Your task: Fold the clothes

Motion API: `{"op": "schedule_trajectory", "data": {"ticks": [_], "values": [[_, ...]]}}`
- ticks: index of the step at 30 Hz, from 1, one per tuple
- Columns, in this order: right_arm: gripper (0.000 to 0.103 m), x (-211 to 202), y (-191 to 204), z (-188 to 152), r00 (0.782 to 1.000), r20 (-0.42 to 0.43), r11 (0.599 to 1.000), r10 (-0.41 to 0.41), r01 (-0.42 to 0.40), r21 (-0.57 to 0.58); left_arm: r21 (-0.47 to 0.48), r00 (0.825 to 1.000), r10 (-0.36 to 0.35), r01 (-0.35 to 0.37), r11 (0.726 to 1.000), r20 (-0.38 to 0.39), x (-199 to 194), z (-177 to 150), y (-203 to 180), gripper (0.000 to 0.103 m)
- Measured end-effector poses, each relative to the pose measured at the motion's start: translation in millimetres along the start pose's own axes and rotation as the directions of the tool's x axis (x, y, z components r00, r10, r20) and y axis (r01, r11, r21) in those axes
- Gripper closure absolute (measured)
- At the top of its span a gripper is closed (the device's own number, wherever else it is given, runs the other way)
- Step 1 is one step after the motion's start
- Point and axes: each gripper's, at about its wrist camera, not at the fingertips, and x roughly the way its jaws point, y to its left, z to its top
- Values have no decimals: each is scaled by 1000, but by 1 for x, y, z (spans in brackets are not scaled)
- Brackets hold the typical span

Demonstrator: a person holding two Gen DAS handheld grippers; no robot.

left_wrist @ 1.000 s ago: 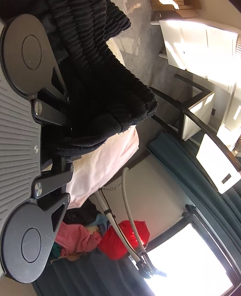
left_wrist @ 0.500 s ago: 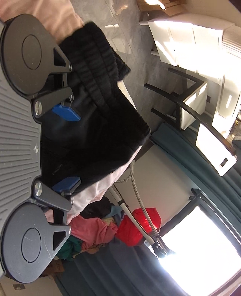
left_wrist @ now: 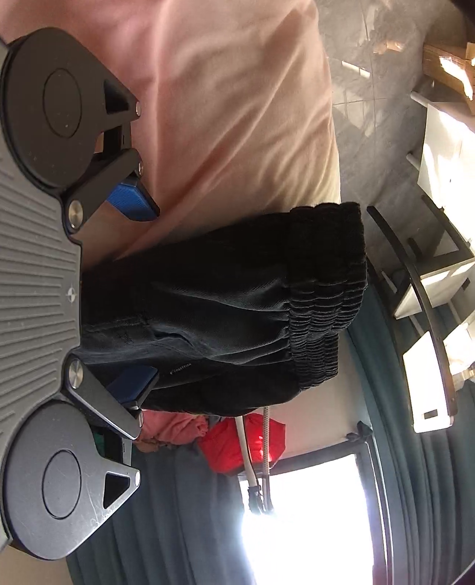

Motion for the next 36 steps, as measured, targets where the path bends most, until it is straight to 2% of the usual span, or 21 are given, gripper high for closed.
{"op": "schedule_trajectory", "data": {"ticks": [2,3,6,8,9,10,11,13,14,17,19,26,32,36], "values": [[24,19,-5,-2,1000,5,1000,2,-2,14,27,999,21,-22,999,38,15,3,-3,25],[25,25,-3,-2,999,34,1000,5,-5,-15,40,998,32,-34,999,58,22,5,-5,42],[25,44,2,-1,994,112,993,11,2,-116,99,988,73,-87,991,136,40,5,-16,44],[49,54,4,0,989,147,988,-18,40,-148,91,980,85,-103,991,181,46,6,-21,50],[55,59,5,1,986,164,987,-36,61,-151,86,976,91,-109,990,196,48,7,-22,59],[66,63,5,2,982,179,985,-53,80,-151,92,973,102,-123,988,205,49,8,-25,67],[74,63,6,5,981,185,987,-56,83,-139,107,970,118,-143,984,212,50,7,-29,71],[83,63,8,9,978,198,989,-63,88,-121,133,967,132,-163,978,219,44,8,-37,82],[87,60,13,10,976,209,985,-63,94,-143,131,967,126,-157,979,221,38,9,-41,84],[90,47,27,10,969,242,985,-42,81,-154,107,971,84,-111,988,224,16,15,-53,90],[90,35,32,10,969,245,986,-38,76,-147,145,971,71,-107,984,230,0,16,-63,91],[91,-17,31,7,975,221,993,-18,44,-111,152,971,68,-105,983,227,-73,16,-72,91],[91,-61,11,-10,987,160,998,-12,22,-62,167,974,95,-131,977,203,-159,19,-36,91],[91,-65,-8,-17,993,117,998,-24,30,-57,217,973,129,-171,961,193,-202,10,2,91]]}}
